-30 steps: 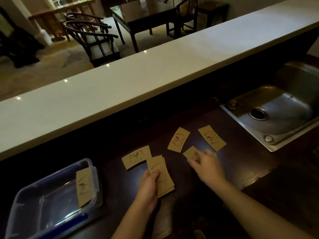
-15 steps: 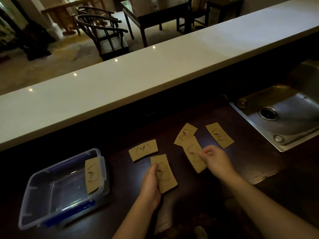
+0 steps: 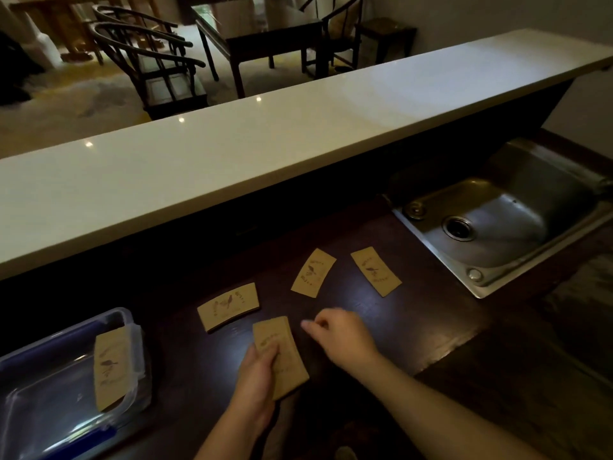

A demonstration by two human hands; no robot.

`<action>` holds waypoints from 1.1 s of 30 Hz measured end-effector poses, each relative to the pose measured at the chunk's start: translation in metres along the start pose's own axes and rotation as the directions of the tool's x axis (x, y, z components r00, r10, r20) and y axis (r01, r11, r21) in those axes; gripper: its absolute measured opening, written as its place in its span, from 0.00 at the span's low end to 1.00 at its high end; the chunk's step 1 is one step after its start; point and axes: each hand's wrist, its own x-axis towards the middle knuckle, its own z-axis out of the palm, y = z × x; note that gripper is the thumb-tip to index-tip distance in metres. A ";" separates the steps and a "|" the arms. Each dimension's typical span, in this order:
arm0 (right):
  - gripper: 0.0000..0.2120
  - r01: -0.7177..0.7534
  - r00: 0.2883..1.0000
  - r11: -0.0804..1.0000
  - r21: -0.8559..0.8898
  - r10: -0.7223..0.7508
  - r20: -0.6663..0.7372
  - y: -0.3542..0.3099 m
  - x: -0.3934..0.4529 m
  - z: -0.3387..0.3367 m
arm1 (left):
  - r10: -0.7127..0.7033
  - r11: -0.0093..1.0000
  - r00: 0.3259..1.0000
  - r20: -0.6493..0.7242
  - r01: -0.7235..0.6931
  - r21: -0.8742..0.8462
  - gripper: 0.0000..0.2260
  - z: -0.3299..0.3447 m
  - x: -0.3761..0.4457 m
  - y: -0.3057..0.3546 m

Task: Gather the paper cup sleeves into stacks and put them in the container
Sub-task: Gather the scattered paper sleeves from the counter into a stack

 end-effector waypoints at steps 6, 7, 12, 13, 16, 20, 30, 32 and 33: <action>0.22 -0.351 0.871 0.930 -0.106 0.283 -0.402 0.063 0.076 -0.061 | 0.027 0.996 0.999 0.024 -0.025 -0.085 0.10 -0.009 -0.001 0.007; 0.25 -0.410 0.862 0.897 -0.163 0.323 -0.392 0.070 0.083 -0.064 | 0.033 0.995 0.999 0.019 -0.031 -0.095 0.09 -0.011 -0.001 0.008; 0.28 -0.508 0.836 0.830 -0.232 0.410 -0.364 0.083 0.096 -0.060 | 0.039 0.992 0.999 -0.021 -0.041 -0.117 0.10 -0.023 0.000 0.013; 0.28 -0.518 0.827 0.832 -0.199 0.428 -0.364 0.083 0.098 -0.061 | 0.037 0.993 0.999 -0.035 -0.041 -0.115 0.10 -0.025 0.000 0.014; 0.23 -0.561 0.800 0.818 -0.127 0.497 -0.336 0.079 0.098 -0.072 | 0.022 0.991 0.997 -0.080 -0.032 -0.131 0.13 -0.028 0.003 0.017; 0.08 -0.407 0.807 0.758 0.509 0.560 -0.188 0.062 0.086 -0.085 | -0.026 0.980 0.992 -0.125 0.000 -0.200 0.15 -0.029 0.004 0.022; 0.06 -0.273 0.946 0.782 0.560 0.114 0.302 -0.041 -0.004 0.039 | 0.029 0.984 0.998 -0.059 -0.039 -0.175 0.12 -0.025 0.005 0.022; 0.09 -0.181 0.962 0.903 0.390 0.080 0.260 -0.042 0.003 0.054 | 0.058 0.990 0.992 -0.111 -0.072 -0.118 0.07 -0.028 0.005 0.018; 0.09 -0.163 0.970 0.921 0.354 0.083 0.230 -0.041 0.009 0.054 | 0.062 0.990 0.991 -0.117 -0.076 -0.121 0.07 -0.032 0.005 0.016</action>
